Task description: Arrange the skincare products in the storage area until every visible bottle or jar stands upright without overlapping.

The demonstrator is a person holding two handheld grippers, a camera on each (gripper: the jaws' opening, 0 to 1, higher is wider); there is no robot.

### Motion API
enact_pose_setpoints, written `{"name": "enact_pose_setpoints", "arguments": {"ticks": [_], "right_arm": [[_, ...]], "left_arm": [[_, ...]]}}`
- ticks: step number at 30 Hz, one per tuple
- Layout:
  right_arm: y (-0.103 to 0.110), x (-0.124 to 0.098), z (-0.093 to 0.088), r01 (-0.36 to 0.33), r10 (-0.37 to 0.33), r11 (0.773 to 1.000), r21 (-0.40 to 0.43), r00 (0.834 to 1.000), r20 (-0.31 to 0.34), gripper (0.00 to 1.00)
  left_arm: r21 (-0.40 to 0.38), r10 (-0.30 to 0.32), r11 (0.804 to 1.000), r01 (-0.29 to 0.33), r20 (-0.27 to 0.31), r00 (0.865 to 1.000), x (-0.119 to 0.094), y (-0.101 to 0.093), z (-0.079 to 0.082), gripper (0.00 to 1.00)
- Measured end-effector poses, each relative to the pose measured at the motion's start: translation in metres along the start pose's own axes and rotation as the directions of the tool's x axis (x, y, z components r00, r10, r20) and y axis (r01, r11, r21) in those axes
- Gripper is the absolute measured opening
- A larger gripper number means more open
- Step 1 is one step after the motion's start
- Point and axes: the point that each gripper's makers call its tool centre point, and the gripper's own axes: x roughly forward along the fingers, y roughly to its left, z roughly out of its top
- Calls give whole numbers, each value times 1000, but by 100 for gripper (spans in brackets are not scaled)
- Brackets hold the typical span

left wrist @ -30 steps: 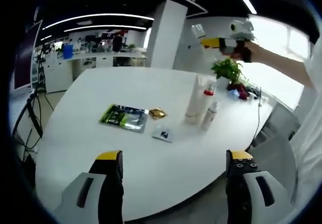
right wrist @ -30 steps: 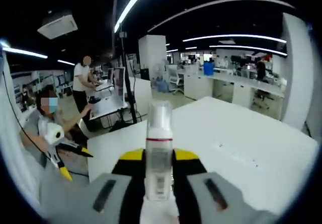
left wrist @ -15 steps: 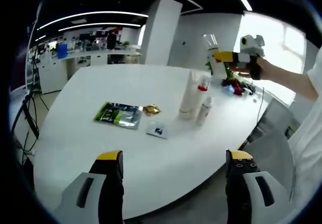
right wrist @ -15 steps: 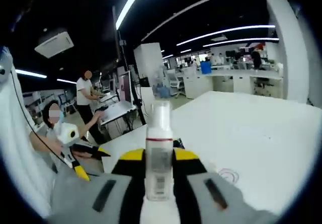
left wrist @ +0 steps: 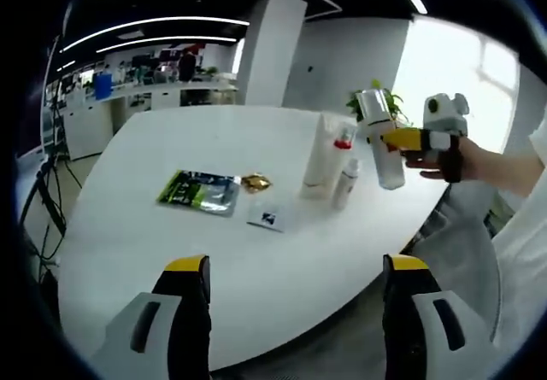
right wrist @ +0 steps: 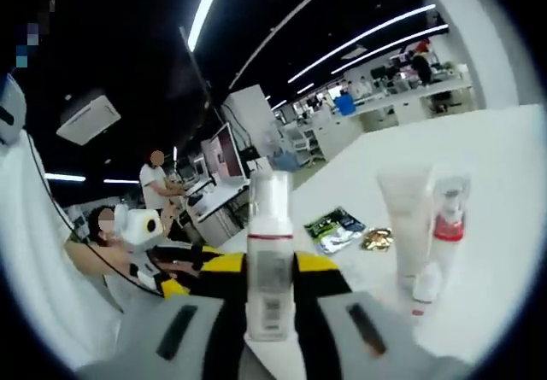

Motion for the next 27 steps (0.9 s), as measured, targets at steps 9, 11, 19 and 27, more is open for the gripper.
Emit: {"name": "enact_pose_setpoints", "arguments": {"ticks": [9,11,19,27], "right_arm": [[13,-11,-16,-53,52,998,44,998,19,19],[20,-14,-18,-77,76,996,51,997,24,19],[35,-23,-7,-165,160,985,60,984,78,19],[48,-26,1,-228,221,972,55,969,106,19]], "left_arm": [[67,-140,987,146,-76,987,8,-36,-2,78],[48,-213,975,216,-69,975,12,-55,2,77],[59,-456,886,459,-66,888,26,-123,21,72],[82,-515,850,520,-80,853,36,-143,37,55]]}}
